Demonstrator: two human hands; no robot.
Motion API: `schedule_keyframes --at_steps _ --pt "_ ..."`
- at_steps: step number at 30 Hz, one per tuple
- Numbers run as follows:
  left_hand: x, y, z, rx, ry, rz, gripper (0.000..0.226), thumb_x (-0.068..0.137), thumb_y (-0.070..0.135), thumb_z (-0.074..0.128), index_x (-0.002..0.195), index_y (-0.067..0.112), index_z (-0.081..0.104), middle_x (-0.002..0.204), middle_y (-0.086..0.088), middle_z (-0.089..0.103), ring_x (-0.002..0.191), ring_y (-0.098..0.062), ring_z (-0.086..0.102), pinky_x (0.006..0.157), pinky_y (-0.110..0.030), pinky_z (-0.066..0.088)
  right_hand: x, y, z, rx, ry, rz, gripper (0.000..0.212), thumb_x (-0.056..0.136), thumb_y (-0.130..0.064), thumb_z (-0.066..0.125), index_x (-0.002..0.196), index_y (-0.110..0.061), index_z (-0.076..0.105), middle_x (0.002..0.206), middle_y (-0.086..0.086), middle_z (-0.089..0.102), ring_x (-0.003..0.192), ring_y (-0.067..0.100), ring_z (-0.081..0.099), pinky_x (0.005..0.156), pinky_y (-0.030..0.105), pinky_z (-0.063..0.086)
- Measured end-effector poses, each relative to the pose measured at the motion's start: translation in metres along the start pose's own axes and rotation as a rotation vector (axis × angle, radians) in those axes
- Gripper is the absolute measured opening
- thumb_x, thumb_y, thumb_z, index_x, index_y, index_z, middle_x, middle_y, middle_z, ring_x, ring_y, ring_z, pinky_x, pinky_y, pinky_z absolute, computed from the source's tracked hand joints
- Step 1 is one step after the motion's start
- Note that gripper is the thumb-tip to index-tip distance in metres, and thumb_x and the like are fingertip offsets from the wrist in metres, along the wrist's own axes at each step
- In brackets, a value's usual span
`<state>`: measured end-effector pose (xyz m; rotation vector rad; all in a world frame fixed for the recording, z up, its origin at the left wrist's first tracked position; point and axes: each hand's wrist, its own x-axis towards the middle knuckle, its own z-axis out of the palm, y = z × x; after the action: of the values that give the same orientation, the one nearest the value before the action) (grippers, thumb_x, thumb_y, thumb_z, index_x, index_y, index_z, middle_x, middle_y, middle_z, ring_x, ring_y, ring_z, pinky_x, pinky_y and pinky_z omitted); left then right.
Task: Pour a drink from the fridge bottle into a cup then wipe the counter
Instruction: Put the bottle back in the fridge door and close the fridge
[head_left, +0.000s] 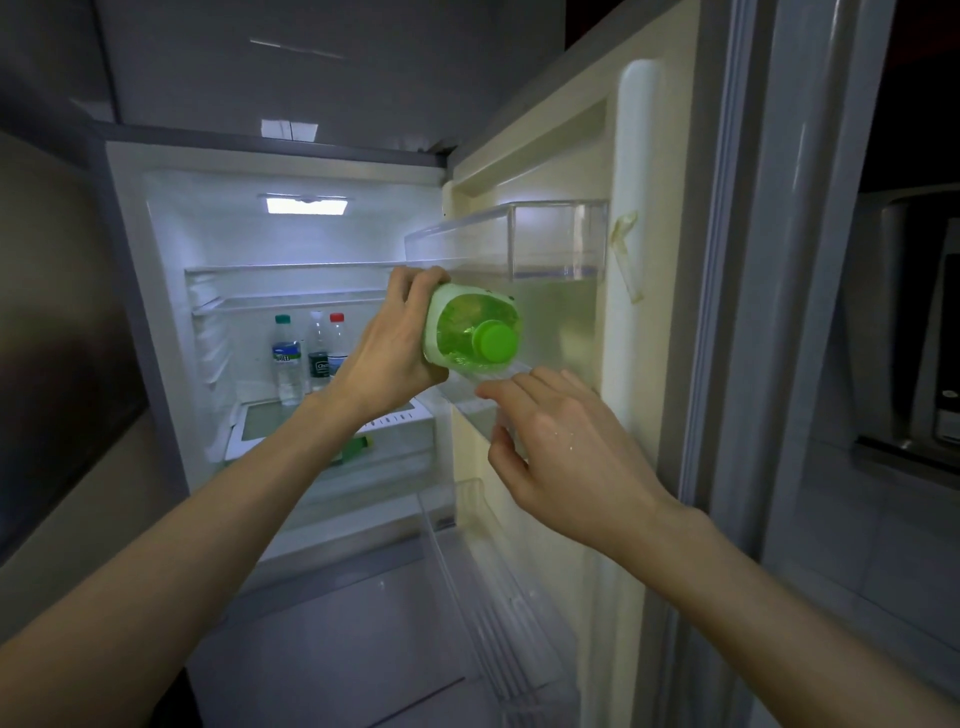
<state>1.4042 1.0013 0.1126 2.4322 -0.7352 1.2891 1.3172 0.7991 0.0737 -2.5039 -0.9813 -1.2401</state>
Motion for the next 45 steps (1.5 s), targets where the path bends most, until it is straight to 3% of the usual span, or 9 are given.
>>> schedule_keyframes --at_steps 9,15,19,23,30,33,36,39,45 --pt "-0.016 0.008 0.023 -0.275 0.003 -0.158 0.071 0.081 0.002 0.061 0.146 0.011 0.035 0.148 -0.006 0.041 0.131 -0.016 0.043 0.108 -0.031 0.039 0.0 0.0 0.0 0.007 -0.026 -0.003 0.034 0.082 -0.018 0.05 0.11 -0.008 0.066 0.087 0.005 0.066 0.083 0.025 0.057 0.078 0.035 0.044" --pt "-0.024 0.006 0.032 -0.286 -0.099 -0.196 0.073 0.081 -0.012 0.052 0.147 0.013 0.034 0.152 -0.003 0.038 0.137 -0.016 0.038 0.089 0.007 0.03 -0.001 0.001 -0.003 0.038 -0.039 -0.001 0.037 0.082 -0.018 0.048 0.112 -0.007 0.066 0.087 0.004 0.067 0.083 0.023 0.057 0.079 0.035 0.045" --pt "-0.022 0.007 0.032 -0.294 -0.103 -0.196 0.072 0.082 -0.011 0.051 0.147 0.013 0.034 0.151 -0.004 0.038 0.137 -0.018 0.039 0.09 -0.001 0.037 -0.001 0.002 -0.004 0.039 -0.046 0.008 0.037 0.082 -0.017 0.051 0.114 -0.008 0.066 0.091 0.004 0.068 0.085 0.023 0.058 0.081 0.034 0.045" --pt "-0.028 0.008 0.027 -0.32 -0.088 -0.234 0.071 0.083 -0.01 0.05 0.147 0.014 0.035 0.15 0.0 0.04 0.134 -0.014 0.042 0.107 -0.03 0.042 -0.001 -0.001 -0.006 0.017 -0.086 0.014 0.04 0.082 -0.02 0.047 0.115 -0.007 0.066 0.09 0.004 0.067 0.085 0.023 0.058 0.081 0.033 0.043" --pt "-0.043 0.016 0.015 -0.409 -0.035 -0.35 0.06 0.091 -0.005 0.056 0.146 0.011 0.04 0.146 -0.005 0.046 0.135 -0.011 0.044 0.097 -0.026 0.051 0.008 -0.025 -0.004 -0.046 -0.11 -0.026 0.046 0.077 -0.026 0.031 0.095 -0.004 0.068 0.077 0.01 0.064 0.075 0.029 0.057 0.072 0.041 0.049" --pt "-0.056 0.019 0.003 -0.397 -0.015 -0.405 0.057 0.09 0.009 0.059 0.145 0.01 0.042 0.145 -0.004 0.049 0.133 -0.013 0.048 0.094 -0.024 0.05 0.017 -0.043 -0.002 -0.085 -0.125 -0.054 0.03 0.074 -0.023 0.043 0.079 -0.004 0.065 0.068 0.013 0.061 0.067 0.031 0.056 0.064 0.039 0.045" --pt "-0.073 0.021 -0.012 -0.357 -0.011 -0.459 0.054 0.091 0.01 0.053 0.144 0.011 0.045 0.139 -0.004 0.055 0.125 -0.01 0.055 0.099 -0.018 0.046 0.027 -0.064 0.002 -0.123 -0.155 -0.114 0.032 0.074 -0.021 0.063 0.098 0.001 0.063 0.086 0.017 0.065 0.082 0.032 0.059 0.072 0.039 0.042" --pt "-0.095 0.027 -0.027 -0.305 0.039 -0.512 0.046 0.097 -0.004 0.05 0.142 0.005 0.046 0.13 0.003 0.054 0.11 0.011 0.054 0.095 -0.007 0.041 0.035 -0.085 0.006 -0.088 -0.234 -0.087 0.047 0.091 -0.022 0.05 0.131 0.003 0.045 0.125 0.018 0.054 0.116 0.033 0.048 0.095 0.042 0.035" --pt "-0.136 0.037 -0.066 -0.244 0.065 -0.552 0.049 0.095 0.0 0.054 0.139 0.021 0.049 0.125 0.01 0.063 0.119 -0.001 0.058 0.101 -0.018 0.043 0.012 -0.106 -0.009 0.115 -0.085 -0.307 0.03 0.086 -0.021 0.057 0.111 -0.006 0.063 0.111 0.012 0.062 0.104 0.03 0.056 0.087 0.041 0.044"
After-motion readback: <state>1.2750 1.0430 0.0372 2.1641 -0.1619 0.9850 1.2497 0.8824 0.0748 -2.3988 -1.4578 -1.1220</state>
